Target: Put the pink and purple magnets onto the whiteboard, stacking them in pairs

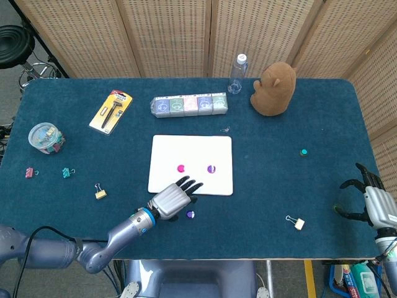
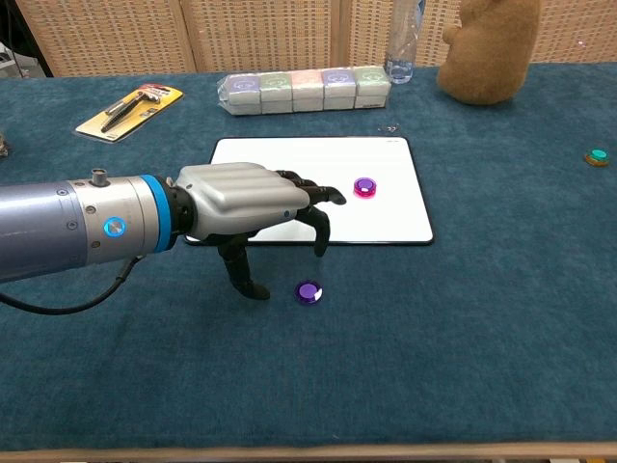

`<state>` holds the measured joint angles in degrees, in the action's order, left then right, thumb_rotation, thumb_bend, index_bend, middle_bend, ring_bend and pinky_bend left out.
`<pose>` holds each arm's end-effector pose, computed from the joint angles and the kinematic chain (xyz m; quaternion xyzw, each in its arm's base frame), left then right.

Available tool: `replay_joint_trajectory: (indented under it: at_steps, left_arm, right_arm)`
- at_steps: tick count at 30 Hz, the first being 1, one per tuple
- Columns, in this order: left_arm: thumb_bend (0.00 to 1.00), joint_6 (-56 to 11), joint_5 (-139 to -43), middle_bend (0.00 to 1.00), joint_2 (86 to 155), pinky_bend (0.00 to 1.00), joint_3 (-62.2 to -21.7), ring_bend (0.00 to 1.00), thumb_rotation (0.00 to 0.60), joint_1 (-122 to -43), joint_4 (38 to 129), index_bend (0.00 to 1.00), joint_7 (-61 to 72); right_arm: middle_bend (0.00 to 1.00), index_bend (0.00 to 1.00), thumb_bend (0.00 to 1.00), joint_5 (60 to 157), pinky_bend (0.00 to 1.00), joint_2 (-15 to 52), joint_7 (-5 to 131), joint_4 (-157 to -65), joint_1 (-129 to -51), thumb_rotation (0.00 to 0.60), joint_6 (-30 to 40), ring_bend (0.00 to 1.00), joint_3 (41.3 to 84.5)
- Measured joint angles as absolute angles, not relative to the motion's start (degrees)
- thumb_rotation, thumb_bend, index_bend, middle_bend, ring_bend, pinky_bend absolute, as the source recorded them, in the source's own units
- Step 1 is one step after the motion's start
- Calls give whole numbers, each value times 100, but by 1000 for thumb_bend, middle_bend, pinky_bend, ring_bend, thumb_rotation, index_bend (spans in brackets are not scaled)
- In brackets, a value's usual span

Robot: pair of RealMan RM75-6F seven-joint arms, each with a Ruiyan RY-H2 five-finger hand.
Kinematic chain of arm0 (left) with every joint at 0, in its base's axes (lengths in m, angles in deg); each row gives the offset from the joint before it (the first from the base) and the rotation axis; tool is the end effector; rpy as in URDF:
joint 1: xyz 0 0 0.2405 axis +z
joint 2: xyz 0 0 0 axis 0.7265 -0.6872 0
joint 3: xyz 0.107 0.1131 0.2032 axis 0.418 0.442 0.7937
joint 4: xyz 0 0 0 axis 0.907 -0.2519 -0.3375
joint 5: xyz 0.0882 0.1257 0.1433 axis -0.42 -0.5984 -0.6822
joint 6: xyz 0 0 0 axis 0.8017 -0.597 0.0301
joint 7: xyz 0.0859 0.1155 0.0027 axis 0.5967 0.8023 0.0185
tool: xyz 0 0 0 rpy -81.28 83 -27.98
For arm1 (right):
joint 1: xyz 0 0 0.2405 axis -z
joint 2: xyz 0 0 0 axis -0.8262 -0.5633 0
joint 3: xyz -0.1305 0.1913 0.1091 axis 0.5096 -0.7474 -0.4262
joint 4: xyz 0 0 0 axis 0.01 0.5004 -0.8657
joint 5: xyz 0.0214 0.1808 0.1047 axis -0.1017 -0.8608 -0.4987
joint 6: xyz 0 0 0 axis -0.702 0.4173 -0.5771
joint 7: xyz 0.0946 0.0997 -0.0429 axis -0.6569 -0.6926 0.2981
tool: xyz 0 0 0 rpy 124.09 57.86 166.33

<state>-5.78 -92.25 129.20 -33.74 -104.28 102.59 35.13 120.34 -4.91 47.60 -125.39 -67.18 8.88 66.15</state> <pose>-0.0736 0.2936 -0.0764 -0.8853 -0.2478 -0.2948 0.2607 -0.3399 -0.2321 0.1764 0.5353 -0.5130 0.3842 0.5501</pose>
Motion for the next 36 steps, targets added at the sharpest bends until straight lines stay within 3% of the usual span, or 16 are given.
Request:
replay_joint_trajectory:
  at_steps: [8, 15, 36]
  left_arm:
    - [198, -582, -8964, 0, 12950, 0, -3402, 0, 600, -10459, 10461, 367, 3888]
    - [334, -500, -8696, 0, 12927, 0, -3434, 0, 600, -10554, 10616, 393, 4093]
    - [334, -779, -8538, 0, 13225, 0, -3359, 0, 600, -10648, 10515, 380, 4597]
  right_arm:
    - [0, 398, 181, 12033, 0, -488, 4750, -12530, -6730, 600, 868, 0, 6606]
    - [0, 398, 181, 12039, 0, -484, 4767, -12542, -6735, 600, 854, 0, 6613]
    - [0, 399, 181, 12022, 0, -497, 4758, -12546, -6740, 600, 816, 0, 6616]
